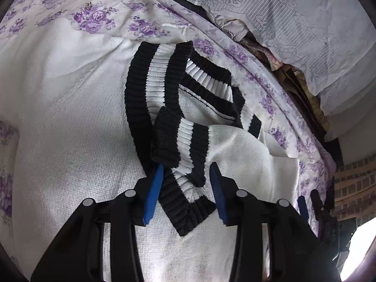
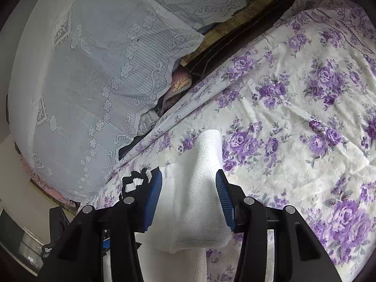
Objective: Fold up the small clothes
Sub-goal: 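Lower the sleeve onto the sweater body and open the right gripper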
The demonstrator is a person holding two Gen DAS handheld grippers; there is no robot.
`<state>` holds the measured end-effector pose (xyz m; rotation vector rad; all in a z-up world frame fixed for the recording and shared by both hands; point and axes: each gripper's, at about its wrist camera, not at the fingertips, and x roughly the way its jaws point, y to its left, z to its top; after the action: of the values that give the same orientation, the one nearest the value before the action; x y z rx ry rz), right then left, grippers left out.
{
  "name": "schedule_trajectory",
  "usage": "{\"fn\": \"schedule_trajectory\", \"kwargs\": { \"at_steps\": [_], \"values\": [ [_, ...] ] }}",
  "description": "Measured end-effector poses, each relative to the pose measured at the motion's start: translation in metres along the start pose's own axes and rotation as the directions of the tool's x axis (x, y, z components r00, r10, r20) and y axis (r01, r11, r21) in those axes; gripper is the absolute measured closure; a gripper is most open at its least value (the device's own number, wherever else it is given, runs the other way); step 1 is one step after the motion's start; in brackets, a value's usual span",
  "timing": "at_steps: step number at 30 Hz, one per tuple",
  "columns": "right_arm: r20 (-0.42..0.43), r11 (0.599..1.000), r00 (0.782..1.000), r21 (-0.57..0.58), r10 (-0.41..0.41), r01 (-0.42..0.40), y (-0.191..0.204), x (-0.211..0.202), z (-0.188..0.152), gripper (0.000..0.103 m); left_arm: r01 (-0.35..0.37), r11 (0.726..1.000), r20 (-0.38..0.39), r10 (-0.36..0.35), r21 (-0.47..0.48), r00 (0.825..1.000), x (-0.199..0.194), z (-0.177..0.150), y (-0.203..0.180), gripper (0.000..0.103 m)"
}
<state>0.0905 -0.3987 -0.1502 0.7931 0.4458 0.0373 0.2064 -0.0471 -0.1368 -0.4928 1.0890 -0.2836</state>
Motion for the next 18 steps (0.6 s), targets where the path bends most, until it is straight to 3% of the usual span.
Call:
{"fn": "schedule_trajectory", "kwargs": {
  "at_steps": [7,9,12,14,16,18],
  "values": [
    [-0.004,1.0,1.0,-0.003,0.008,-0.008,0.001,0.001,0.0,0.055,-0.05,0.999,-0.004,0.05,-0.007,0.999,0.023,0.006,0.0,0.065],
    [-0.004,1.0,1.0,-0.012,0.01,-0.01,0.001,0.001,0.0,0.055,-0.082,0.996,0.023,0.082,0.02,0.996,0.024,0.01,-0.002,0.086],
    [0.006,0.999,1.0,-0.027,0.023,-0.022,0.005,-0.001,0.002,0.064,-0.066,0.998,0.066,0.065,0.012,0.996,0.01,0.013,0.004,0.093],
    [0.026,0.999,0.999,-0.034,0.036,-0.035,0.009,-0.007,0.004,0.077,-0.092,0.995,0.124,0.088,0.026,0.988,-0.008,0.015,0.008,0.093],
    [0.039,0.998,0.998,-0.05,0.048,-0.046,0.014,-0.012,0.006,0.079,-0.137,0.989,0.193,0.125,0.048,0.973,-0.027,0.018,0.012,0.093],
    [0.02,0.996,0.998,-0.072,0.055,-0.053,0.02,-0.009,0.003,0.08,-0.191,0.979,0.215,0.173,0.067,0.961,-0.032,0.021,0.018,0.093]
  ]
}}
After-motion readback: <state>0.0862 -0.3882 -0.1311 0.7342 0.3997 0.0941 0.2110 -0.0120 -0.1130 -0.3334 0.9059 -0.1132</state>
